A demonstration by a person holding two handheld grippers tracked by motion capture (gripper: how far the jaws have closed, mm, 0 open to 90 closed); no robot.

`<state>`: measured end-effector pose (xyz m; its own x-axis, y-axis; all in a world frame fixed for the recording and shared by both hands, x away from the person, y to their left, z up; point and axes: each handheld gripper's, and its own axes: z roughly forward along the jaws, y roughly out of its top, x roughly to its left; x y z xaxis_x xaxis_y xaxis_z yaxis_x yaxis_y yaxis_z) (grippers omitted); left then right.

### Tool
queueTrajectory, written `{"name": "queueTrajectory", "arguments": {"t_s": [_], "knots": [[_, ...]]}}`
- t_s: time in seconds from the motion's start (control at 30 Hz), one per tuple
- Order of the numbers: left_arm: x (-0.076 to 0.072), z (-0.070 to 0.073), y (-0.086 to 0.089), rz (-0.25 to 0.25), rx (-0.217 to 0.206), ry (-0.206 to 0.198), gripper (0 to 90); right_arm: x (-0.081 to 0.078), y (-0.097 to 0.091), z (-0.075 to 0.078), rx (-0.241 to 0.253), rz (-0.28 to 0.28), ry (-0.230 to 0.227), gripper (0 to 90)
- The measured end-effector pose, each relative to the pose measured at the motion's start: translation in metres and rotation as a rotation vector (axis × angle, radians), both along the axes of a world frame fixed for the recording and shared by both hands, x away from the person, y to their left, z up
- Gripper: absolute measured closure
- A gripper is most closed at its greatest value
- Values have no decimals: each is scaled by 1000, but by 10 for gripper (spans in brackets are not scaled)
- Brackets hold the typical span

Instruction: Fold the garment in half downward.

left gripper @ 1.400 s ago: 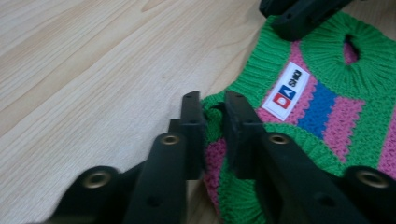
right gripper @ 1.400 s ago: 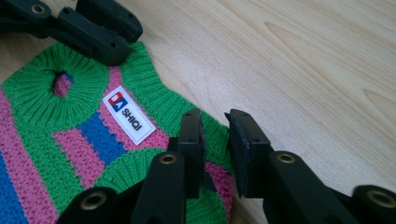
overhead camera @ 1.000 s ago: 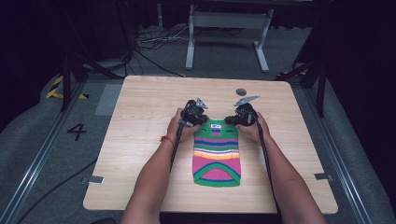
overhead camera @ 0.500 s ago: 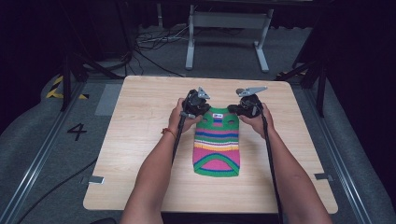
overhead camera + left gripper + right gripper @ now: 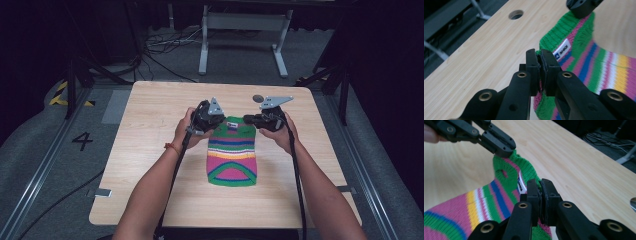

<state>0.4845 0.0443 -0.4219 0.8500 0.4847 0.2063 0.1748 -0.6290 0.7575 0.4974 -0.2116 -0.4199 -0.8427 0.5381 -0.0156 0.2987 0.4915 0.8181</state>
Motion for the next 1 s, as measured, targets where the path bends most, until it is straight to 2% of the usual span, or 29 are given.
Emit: {"name": "queueTrajectory", "arguments": {"t_s": [0.13, 0.2, 0.3, 0.43, 0.6, 0.67, 0.7, 0.8, 0.93, 1.0], "knots": [[-18, -4, 6, -41, -2, 1, 857, -16, -3, -2, -1, 42, 0, 861], [-28, -5, 12, -62, -18, 19, 859, -24, -6, -5, 15, 62, 13, 861], [-41, -9, 21, -98, -42, 51, 859, -35, -8, -10, 6, 90, 20, 860], [-59, -18, 23, -144, -10, 69, 860, -54, -9, -11, -4, 174, 31, 859], [-77, -23, 23, -186, 16, 76, 860, -72, -7, -15, -33, 224, 46, 858], [-86, -25, 21, -201, 22, 94, 860, -82, -8, -19, -48, 245, 54, 856], [-89, -26, 20, -213, 30, 100, 860, -86, -8, -21, -50, 251, 60, 856], [-103, -30, 16, -243, 92, 96, 861, -97, -9, -26, -63, 269, 76, 852], [-113, -35, 15, -259, 111, 104, 861, -111, -10, -33, -83, 286, 81, 846], [-116, -39, 15, -260, 109, 125, 861, -117, -10, -36, -83, 281, 91, 845]]}}
